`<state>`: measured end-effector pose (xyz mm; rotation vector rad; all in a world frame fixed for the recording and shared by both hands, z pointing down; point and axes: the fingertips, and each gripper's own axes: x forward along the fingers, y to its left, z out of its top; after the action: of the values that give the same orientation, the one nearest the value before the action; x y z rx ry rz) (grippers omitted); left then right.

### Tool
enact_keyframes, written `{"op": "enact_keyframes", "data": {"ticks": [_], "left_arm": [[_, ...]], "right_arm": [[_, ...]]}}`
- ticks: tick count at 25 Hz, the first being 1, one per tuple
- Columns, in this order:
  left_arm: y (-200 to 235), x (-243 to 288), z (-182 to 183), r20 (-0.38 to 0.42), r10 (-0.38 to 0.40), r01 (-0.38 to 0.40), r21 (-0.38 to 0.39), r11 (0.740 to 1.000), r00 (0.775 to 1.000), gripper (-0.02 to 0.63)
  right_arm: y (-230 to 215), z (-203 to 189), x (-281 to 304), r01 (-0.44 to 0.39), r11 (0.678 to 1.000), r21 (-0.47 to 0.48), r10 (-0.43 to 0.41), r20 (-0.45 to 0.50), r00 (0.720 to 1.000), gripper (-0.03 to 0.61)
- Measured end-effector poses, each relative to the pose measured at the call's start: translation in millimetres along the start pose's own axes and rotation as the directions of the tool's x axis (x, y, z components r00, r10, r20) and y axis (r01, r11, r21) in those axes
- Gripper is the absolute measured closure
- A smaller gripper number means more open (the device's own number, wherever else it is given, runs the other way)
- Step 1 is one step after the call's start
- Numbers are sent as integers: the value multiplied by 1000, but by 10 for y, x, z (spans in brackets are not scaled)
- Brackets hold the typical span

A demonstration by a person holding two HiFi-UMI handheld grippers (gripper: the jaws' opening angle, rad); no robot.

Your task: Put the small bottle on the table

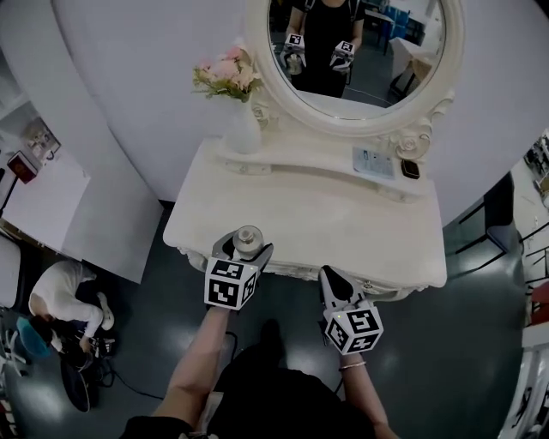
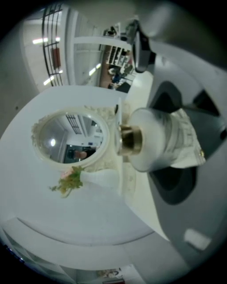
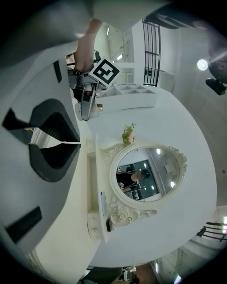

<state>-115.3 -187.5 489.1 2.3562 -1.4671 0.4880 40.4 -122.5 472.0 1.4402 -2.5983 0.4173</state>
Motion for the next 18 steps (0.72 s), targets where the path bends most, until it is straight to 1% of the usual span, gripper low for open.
{"op": "enact_keyframes", "data": {"ticks": [7, 11, 18], "left_arm": [[251, 482, 238, 0, -28, 28, 25, 999, 1000, 278], [289, 771, 313, -5, -40, 40, 40, 998, 999, 278], [314, 1309, 456, -7, -42, 42, 55, 998, 999, 278]], "right_arm": [[-132, 128, 333, 41, 999, 2, -41, -6, 999, 574], [-275, 185, 409, 68, 998, 6, -68, -3, 998, 574], [-561, 255, 543, 90, 996, 19, -90, 4, 996, 574]]}}
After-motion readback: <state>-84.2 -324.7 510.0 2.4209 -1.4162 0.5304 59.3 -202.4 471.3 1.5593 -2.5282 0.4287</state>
